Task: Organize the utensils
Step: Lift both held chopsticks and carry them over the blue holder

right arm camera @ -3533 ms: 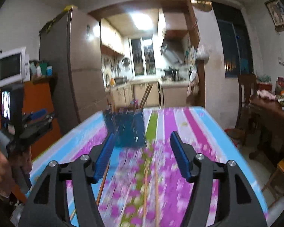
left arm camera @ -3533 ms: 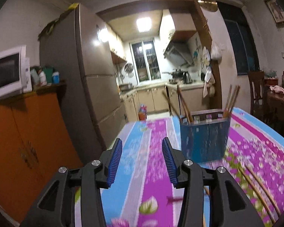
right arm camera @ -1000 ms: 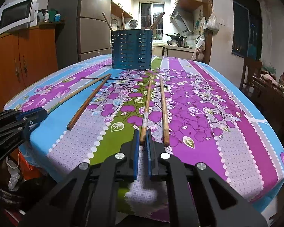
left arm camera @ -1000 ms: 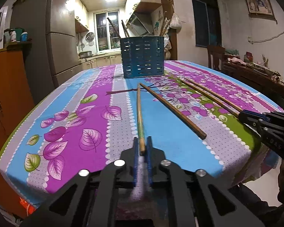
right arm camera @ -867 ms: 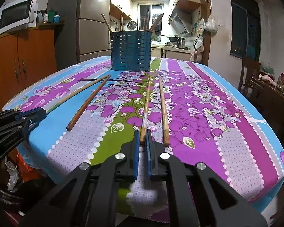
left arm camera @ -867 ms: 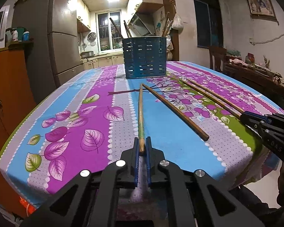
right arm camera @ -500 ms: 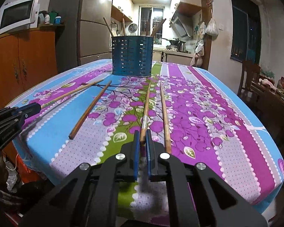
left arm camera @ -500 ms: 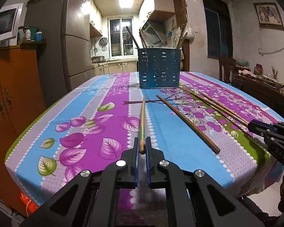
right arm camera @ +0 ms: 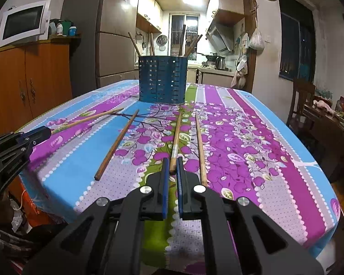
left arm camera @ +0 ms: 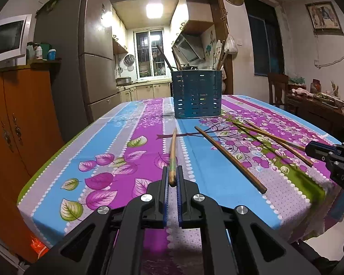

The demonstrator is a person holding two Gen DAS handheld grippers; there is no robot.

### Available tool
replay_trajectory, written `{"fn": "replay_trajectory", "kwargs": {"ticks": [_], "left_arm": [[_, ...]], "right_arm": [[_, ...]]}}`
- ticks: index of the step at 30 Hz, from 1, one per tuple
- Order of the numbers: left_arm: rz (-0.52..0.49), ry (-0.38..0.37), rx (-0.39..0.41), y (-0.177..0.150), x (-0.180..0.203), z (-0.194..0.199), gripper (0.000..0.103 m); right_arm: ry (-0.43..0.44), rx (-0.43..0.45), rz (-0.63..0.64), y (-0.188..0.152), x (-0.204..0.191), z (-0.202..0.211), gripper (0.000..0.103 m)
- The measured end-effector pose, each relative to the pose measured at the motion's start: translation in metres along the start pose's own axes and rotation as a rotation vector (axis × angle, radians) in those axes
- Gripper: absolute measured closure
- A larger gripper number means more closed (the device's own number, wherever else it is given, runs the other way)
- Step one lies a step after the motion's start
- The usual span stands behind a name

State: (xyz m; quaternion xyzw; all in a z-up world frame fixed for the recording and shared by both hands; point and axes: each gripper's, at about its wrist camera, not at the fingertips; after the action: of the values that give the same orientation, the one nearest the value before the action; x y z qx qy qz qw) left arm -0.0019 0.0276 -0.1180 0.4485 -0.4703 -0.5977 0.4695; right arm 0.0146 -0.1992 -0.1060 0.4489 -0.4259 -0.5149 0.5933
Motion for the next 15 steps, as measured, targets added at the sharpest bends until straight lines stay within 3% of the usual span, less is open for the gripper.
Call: {"fn": "replay_trajectory", "kwargs": {"ticks": [8,15], "left_arm": [[0.02,0.014,0.051,0.029,-0.014,0.007,0.096],[0.009,0.008,0.127,0.08,-0.025,0.006,0.096]], "right_arm": [[0.006,0.092,0.029,0.031,-0.002,0.013,0.098],[0.044,0.188,0.027,0.076,0.003,0.012,0.098]]}}
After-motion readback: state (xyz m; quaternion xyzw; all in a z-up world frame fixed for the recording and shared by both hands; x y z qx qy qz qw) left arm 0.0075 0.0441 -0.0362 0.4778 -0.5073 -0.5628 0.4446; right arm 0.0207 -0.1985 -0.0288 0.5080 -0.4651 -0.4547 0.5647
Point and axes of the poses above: each gripper's, at about its wrist camera, not at the fingertips, and z roughly against the way its jaws point, x to its right, y to its top, and after that the axes turned 13 degrees about x, right-handed
